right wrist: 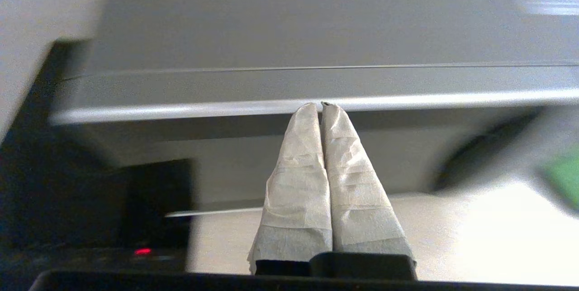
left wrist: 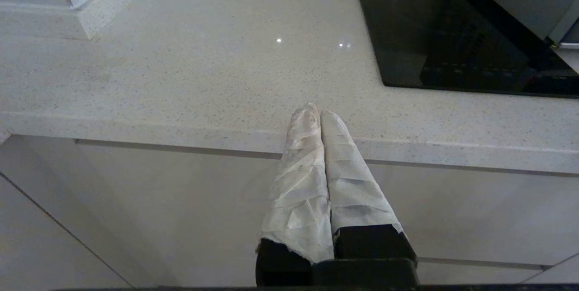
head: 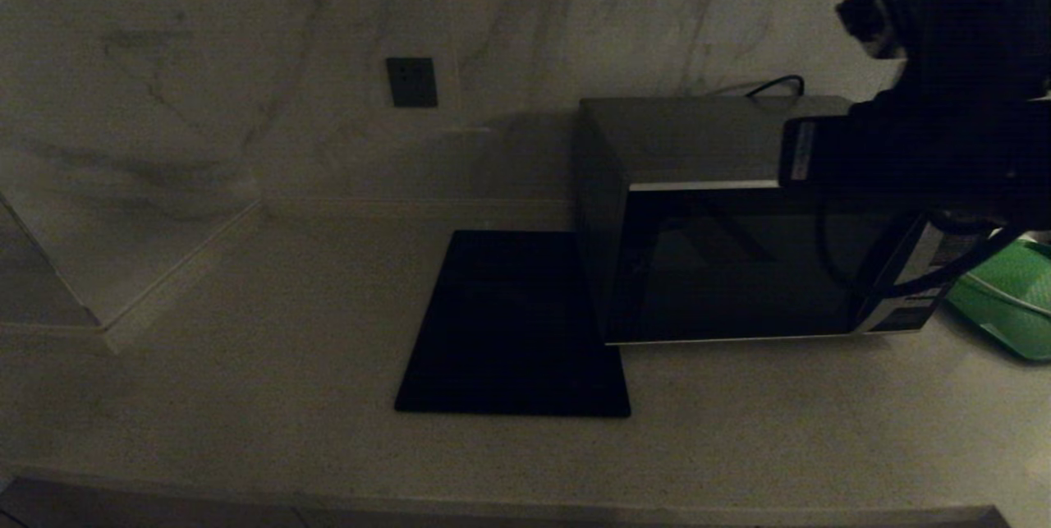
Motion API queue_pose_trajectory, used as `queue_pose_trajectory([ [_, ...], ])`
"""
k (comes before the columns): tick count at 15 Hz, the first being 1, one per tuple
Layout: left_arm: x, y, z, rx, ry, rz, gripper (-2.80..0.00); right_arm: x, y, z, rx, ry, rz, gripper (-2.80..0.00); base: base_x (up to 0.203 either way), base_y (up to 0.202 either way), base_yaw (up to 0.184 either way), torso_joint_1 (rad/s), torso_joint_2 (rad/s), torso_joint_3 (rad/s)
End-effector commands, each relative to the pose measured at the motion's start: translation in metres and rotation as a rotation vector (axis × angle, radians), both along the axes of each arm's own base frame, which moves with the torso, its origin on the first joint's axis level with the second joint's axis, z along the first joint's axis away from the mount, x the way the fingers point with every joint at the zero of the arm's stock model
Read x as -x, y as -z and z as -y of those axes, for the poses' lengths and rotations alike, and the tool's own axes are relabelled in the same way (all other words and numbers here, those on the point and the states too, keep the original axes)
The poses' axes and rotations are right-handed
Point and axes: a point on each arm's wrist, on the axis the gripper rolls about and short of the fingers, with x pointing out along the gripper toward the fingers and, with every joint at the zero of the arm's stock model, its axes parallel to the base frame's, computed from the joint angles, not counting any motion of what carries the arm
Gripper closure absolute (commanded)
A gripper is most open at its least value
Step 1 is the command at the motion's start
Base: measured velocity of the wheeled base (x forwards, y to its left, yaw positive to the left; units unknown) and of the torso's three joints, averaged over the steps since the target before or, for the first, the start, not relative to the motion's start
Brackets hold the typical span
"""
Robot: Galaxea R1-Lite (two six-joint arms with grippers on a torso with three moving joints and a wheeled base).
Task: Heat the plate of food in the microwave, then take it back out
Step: Close the microwave oven
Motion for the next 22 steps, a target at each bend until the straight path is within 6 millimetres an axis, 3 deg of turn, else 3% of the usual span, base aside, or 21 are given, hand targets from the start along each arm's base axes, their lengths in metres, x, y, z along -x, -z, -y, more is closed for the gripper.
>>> queue_pose_trajectory([
  [1, 0.000, 0.000, 0.000, 0.001, -0.001, 0.002, 0.00, 0.021, -0.027, 0.047, -0.036, 0.107, 0.064, 0.00, 0.000, 0.000, 0.000, 0.000, 0.00, 0.000],
  [4, 0.000, 0.000, 0.000, 0.001, -0.001, 0.002, 0.00, 0.023, -0.026, 0.115, -0.130, 0.235, 0.010, 0.00, 0.000, 0.000, 0.000, 0.000, 0.00, 0.000],
  [7, 0.000, 0.000, 0.000, 0.001, -0.001, 0.002, 0.00, 0.033, -0.009, 0.155, -0.452, 0.239, -0.137, 0.00, 0.000, 0.000, 0.000, 0.000, 0.00, 0.000],
  [11, 0.000, 0.000, 0.000, 0.001, -0.001, 0.003, 0.00, 0.004, 0.027, 0.160, -0.828, 0.272, -0.318, 0.00, 0.000, 0.000, 0.000, 0.000, 0.00, 0.000],
  [14, 0.000, 0.000, 0.000, 0.001, -0.001, 0.002, 0.00, -0.026, 0.048, 0.166, -0.991, 0.322, -0.375, 0.00, 0.000, 0.000, 0.000, 0.000, 0.00, 0.000],
  [16, 0.000, 0.000, 0.000, 0.001, -0.001, 0.002, 0.00, -0.032, 0.062, 0.188, -1.030, 0.397, -0.343, 0.00, 0.000, 0.000, 0.000, 0.000, 0.00, 0.000],
  [19, 0.000, 0.000, 0.000, 0.001, -0.001, 0.002, 0.00, -0.041, 0.104, 0.222, -1.056, 0.502, -0.338, 0.00, 0.000, 0.000, 0.000, 0.000, 0.00, 0.000],
  [22, 0.000, 0.000, 0.000, 0.001, -0.001, 0.002, 0.00, -0.046, 0.133, 0.255, -1.048, 0.572, -0.332, 0.00, 0.000, 0.000, 0.000, 0.000, 0.00, 0.000],
])
